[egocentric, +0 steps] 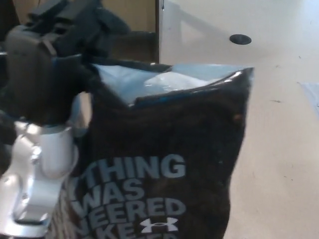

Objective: A person is holding a plastic bag and the robot extends its left hand to grab the bag by hooking its thumb into the holes at the top and brings its hand down by its side. Then it extends its arm again to hand the plastic bag back to the person.

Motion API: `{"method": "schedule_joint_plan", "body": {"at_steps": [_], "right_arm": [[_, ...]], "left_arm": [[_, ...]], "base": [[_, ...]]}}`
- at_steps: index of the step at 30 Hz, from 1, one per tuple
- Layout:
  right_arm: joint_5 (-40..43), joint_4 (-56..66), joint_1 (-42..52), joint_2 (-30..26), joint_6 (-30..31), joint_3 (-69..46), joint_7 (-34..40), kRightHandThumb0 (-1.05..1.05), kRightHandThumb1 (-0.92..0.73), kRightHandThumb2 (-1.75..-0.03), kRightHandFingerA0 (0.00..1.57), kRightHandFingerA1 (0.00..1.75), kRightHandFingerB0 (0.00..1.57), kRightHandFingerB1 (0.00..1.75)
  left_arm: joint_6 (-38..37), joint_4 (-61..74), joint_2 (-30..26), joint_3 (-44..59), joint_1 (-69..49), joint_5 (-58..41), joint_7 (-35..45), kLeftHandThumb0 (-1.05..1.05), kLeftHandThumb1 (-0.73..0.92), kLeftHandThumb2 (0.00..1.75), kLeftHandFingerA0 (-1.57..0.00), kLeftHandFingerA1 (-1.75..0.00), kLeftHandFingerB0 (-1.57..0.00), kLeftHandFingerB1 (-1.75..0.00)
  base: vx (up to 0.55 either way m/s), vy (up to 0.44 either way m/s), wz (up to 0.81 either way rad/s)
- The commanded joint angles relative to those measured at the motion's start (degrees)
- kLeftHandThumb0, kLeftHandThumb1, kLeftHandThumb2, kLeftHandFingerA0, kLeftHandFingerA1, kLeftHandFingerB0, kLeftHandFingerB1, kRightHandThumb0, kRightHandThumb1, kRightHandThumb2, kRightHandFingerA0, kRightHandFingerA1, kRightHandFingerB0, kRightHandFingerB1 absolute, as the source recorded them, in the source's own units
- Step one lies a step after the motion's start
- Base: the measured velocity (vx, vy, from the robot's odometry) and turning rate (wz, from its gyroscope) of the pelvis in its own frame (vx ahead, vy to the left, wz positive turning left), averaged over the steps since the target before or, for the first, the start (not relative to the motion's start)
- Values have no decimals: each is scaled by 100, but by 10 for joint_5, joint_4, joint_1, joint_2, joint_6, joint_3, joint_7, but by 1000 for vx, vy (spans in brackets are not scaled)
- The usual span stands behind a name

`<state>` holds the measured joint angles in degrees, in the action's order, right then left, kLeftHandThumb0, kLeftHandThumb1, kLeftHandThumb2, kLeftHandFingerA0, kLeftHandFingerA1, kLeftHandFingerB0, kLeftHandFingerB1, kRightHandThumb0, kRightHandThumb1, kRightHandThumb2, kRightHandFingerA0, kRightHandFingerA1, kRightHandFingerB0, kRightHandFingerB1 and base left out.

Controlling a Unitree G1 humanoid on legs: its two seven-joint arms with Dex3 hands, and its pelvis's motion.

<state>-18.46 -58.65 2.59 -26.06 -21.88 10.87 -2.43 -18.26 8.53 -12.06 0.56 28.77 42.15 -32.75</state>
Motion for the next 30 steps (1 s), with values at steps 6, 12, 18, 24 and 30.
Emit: {"method": "schedule_joint_plan", "body": {"at_steps": [6,12,18,24,30], "right_arm": [[-4,-11,5,-4,-9,0,11,-40,-59,-81,68,61,52,53],[-1,-16,-3,1,-4,0,5,-35,-71,-61,73,50,57,42],[-8,-25,-2,1,-7,3,14,-41,-60,-81,66,59,51,53],[-5,-27,-9,4,-11,3,7,-34,-71,-61,74,52,58,43],[-10,-29,-12,6,-9,5,16,-40,-59,-81,67,60,52,53]], "left_arm": [[-102,31,-75,98,-139,-34,-40,-5,59,99,-103,-168,-85,-118],[-181,-7,-83,134,-244,-76,-49,2,54,96,-110,-156,-88,-123],[-221,-96,-74,146,-343,-46,-91,2,51,109,-126,-134,-93,-109],[-273,-196,-83,131,-381,-17,-142,6,48,106,-94,-168,-85,-120],[-289,-312,-76,92,-410,17,-213,1,63,93,-89,-173,-74,-145]], "base": [[0,0,0],[0,0,0],[0,0,0],[0,0,0],[0,0,0]]}}
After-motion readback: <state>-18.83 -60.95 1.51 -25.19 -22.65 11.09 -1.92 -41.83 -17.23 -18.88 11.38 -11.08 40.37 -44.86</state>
